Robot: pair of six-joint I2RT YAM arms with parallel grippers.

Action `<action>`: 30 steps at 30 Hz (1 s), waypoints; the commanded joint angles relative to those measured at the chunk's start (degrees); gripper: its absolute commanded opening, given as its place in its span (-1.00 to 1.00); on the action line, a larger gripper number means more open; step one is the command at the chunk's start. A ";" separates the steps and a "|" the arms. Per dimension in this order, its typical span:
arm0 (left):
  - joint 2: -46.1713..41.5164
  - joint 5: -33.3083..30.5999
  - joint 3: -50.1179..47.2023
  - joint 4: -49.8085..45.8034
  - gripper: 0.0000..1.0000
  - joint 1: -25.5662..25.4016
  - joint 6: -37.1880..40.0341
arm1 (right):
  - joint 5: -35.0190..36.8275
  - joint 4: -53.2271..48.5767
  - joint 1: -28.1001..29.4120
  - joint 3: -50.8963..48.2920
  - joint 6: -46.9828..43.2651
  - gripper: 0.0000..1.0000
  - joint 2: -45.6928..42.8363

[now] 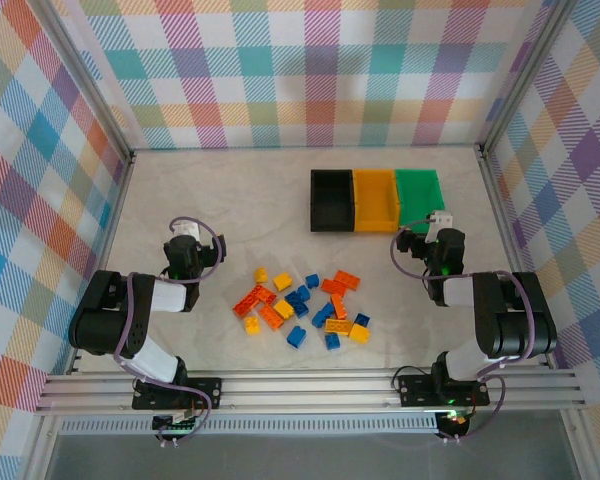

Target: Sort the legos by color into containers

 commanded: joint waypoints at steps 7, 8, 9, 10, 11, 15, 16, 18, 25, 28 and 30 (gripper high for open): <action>-0.49 0.66 0.96 0.71 1.00 0.79 0.50 | -0.61 2.12 -0.23 -0.25 0.51 0.99 0.02; -1.78 -1.57 1.50 -1.18 1.00 0.62 -0.04 | 1.31 -0.20 -0.11 0.34 1.27 0.99 -1.50; -4.42 -3.56 2.62 -5.77 1.00 0.37 -0.67 | 1.99 -4.10 -0.14 1.43 1.33 0.99 -3.69; -7.32 -6.91 4.61 -11.55 1.00 0.25 -1.78 | 4.03 -11.81 0.18 3.84 2.10 1.00 -6.12; -9.37 -8.85 6.01 -15.46 1.00 0.26 -2.69 | 5.66 -19.15 0.21 6.60 3.47 0.99 -8.21; -18.02 -9.87 7.56 -19.76 1.00 0.19 -5.64 | 7.28 -28.37 0.85 9.04 7.03 0.99 -15.46; -20.27 -10.65 7.97 -20.22 1.00 0.25 -7.56 | 8.92 -30.72 1.25 10.21 8.35 0.99 -16.87; -22.65 -12.74 9.93 -21.61 1.00 0.22 -13.60 | 15.49 -35.33 2.28 13.33 10.49 0.99 -18.15; -22.60 -17.72 31.09 -64.76 1.00 2.13 -44.19 | 12.42 -48.61 0.29 23.14 30.50 0.99 -16.20; -24.40 -8.61 28.94 -59.31 0.89 2.15 -41.83 | 3.22 -54.33 0.45 30.50 24.49 0.99 -9.96; -24.88 -3.00 30.34 -62.99 0.87 2.15 -40.69 | -1.01 -63.27 0.52 37.83 21.68 0.99 -3.91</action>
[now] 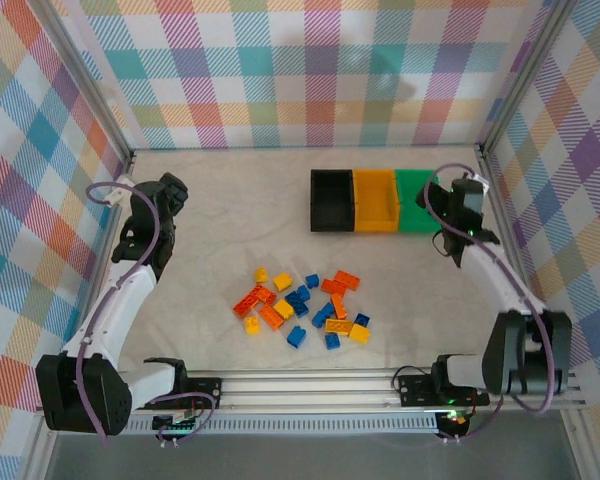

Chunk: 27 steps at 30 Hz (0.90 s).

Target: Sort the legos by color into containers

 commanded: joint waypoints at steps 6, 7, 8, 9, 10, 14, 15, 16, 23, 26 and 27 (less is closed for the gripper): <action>2.48 16.26 4.21 -15.05 1.00 -4.71 0.57 | -17.09 -13.38 0.83 14.53 -5.28 0.90 17.45; 2.38 15.92 4.27 -15.50 1.00 -6.01 1.06 | -17.34 -13.46 1.22 15.38 -5.65 0.87 18.81; 2.18 15.64 4.24 -16.25 1.00 -7.49 1.43 | -17.41 -13.56 1.65 16.56 -6.09 0.83 20.45; 2.17 15.50 4.34 -17.10 1.00 -8.58 1.47 | -17.45 -13.76 2.11 17.53 -6.42 0.79 21.77; 2.03 15.73 4.31 -17.69 1.00 -9.72 1.49 | -17.37 -13.75 2.59 18.54 -6.70 0.76 23.02; -0.09 15.33 2.36 -17.79 1.00 -13.26 1.04 | -16.24 -14.09 3.62 21.86 -6.49 0.66 27.29; -0.70 15.09 1.91 -17.76 1.00 -13.74 1.04 | -16.07 -14.33 3.84 22.56 -6.48 0.62 28.24; -1.19 14.66 1.36 -17.95 1.00 -14.25 0.75 | -15.84 -14.78 4.10 23.44 -6.61 0.57 29.17; -2.37 15.31 0.41 -18.97 1.00 -15.69 0.24 | -11.65 -18.21 5.61 27.83 -7.76 0.20 33.89; -2.41 15.87 0.16 -18.38 1.00 -16.76 0.02 | -11.29 -18.80 5.68 28.34 -8.13 -0.04 34.90; -2.42 15.73 0.01 -18.38 1.00 -17.19 -0.07 | -11.27 -18.73 5.79 28.25 -8.37 -0.11 34.92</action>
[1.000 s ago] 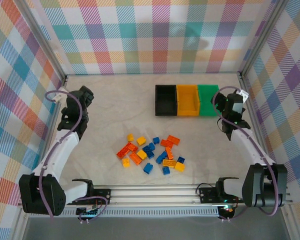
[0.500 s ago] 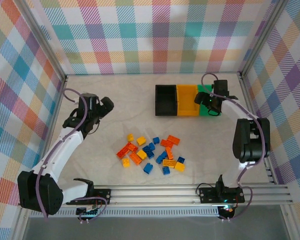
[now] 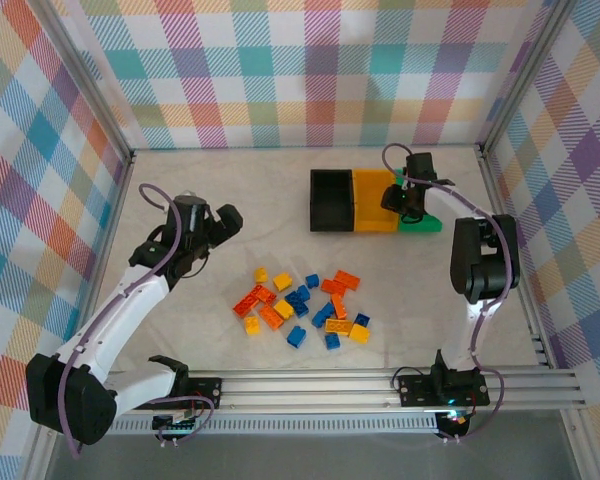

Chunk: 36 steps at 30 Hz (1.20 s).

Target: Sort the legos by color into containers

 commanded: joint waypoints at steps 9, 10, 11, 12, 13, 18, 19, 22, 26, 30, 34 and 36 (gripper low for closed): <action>-1.25 -1.06 -1.06 -2.13 1.00 -3.27 -0.28 | 0.52 -1.42 3.36 0.58 -1.82 -1.00 -0.42; -1.34 -1.53 -1.06 -2.62 1.00 -3.37 -0.34 | 0.61 -1.33 3.89 0.57 -1.59 -1.00 -0.69; -1.52 -1.70 -1.15 -2.86 1.00 -3.45 -0.41 | 0.74 -1.33 4.50 0.48 -1.01 -1.00 -0.79; -1.77 -1.75 -1.36 -3.00 1.00 -3.54 -0.70 | 0.85 -1.33 5.03 0.42 -0.62 -1.00 -1.04; -2.14 -1.82 -1.53 -3.15 1.00 -3.63 -0.96 | 0.83 -1.05 5.80 0.19 -0.28 -1.00 -1.44; -4.22 -1.13 -2.34 -3.95 1.00 -3.81 -2.71 | 3.42 -1.34 9.38 0.00 3.15 -1.00 -2.83; -4.56 -1.04 -2.25 -4.29 1.00 -3.81 -2.85 | 4.03 -1.31 10.10 -0.28 3.90 -1.00 -3.11; -5.49 -0.52 -1.81 -5.44 1.00 -3.89 -3.14 | 6.67 -0.96 12.93 -0.93 5.73 -1.00 -3.77; -7.85 -0.43 -2.17 -6.51 1.00 -3.98 -3.72 | 8.17 -0.56 17.50 -0.84 8.09 -1.00 -3.37; -10.33 0.08 -3.60 -6.78 1.00 -4.07 -4.53 | 10.01 -1.44 22.20 1.15 9.26 -1.00 -0.91; -11.53 0.85 -4.52 -7.32 1.00 -4.16 -4.94 | 10.73 -3.05 25.62 3.54 10.25 -1.00 1.27; -11.84 0.95 -4.62 -7.87 1.00 -4.20 -4.99 | 11.42 -4.43 27.02 4.01 11.69 -1.00 1.57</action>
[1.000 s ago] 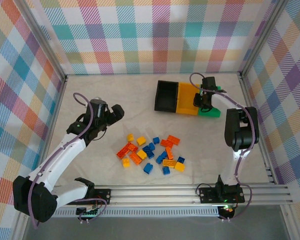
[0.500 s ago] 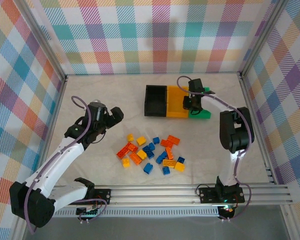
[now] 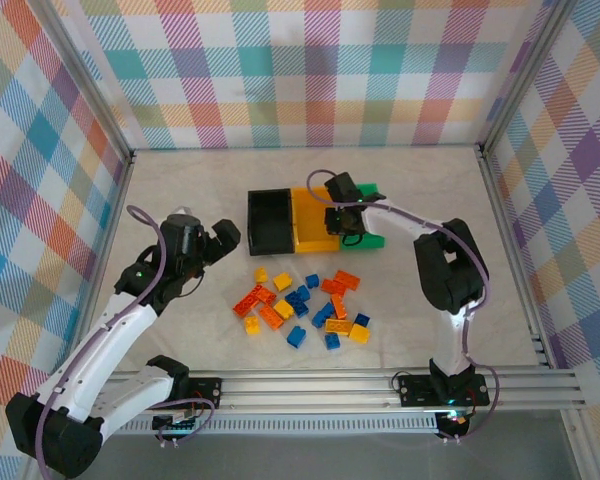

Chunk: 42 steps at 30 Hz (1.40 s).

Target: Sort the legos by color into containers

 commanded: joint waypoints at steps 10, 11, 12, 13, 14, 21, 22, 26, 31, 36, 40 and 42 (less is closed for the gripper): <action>-2.97 1.16 -2.25 -2.15 1.00 -0.91 -0.79 | 7.35 -6.33 8.26 2.37 12.00 -1.00 1.38; -2.97 1.28 -2.30 -2.25 1.00 -0.92 -0.51 | 7.39 -6.58 8.36 2.36 12.35 -1.00 1.46; -2.95 1.31 -2.21 -2.40 1.00 -0.92 -0.33 | 7.48 -6.93 8.35 2.32 12.78 -1.00 1.47; -2.88 1.29 -2.18 -2.60 1.00 -0.92 -0.30 | 7.42 -7.25 8.35 2.23 13.17 -1.00 1.34; -2.88 1.38 -2.08 -2.68 1.00 -0.92 -0.09 | 7.23 -6.83 8.31 1.91 13.19 -0.88 1.08; -1.93 2.63 -1.57 -2.96 1.00 -0.88 1.18 | 5.92 -1.92 8.44 0.60 9.67 0.04 -1.79; -1.81 2.84 -1.43 -3.03 0.99 -1.00 1.41 | 5.98 -1.58 8.44 0.53 9.25 0.12 -2.54; -1.32 2.95 -1.06 -3.63 1.00 -1.09 2.02 | 5.22 0.15 8.43 -2.06 9.15 0.36 -7.99; -1.20 2.96 -1.20 -4.18 1.00 -1.10 2.36 | 4.27 -0.64 8.44 -9.31 11.60 0.50 -16.73; -0.81 3.99 -2.32 -3.31 1.00 -1.10 2.51 | 7.36 -5.35 7.65 -15.49 12.20 0.51 -24.26; -0.23 4.45 -2.71 -2.94 1.00 -1.10 2.44 | 5.93 -6.98 4.77 -18.82 10.16 0.33 -27.63; 0.02 4.50 -2.91 -2.88 1.00 -1.10 2.42 | 3.77 -7.95 2.94 -20.20 9.41 0.07 -28.23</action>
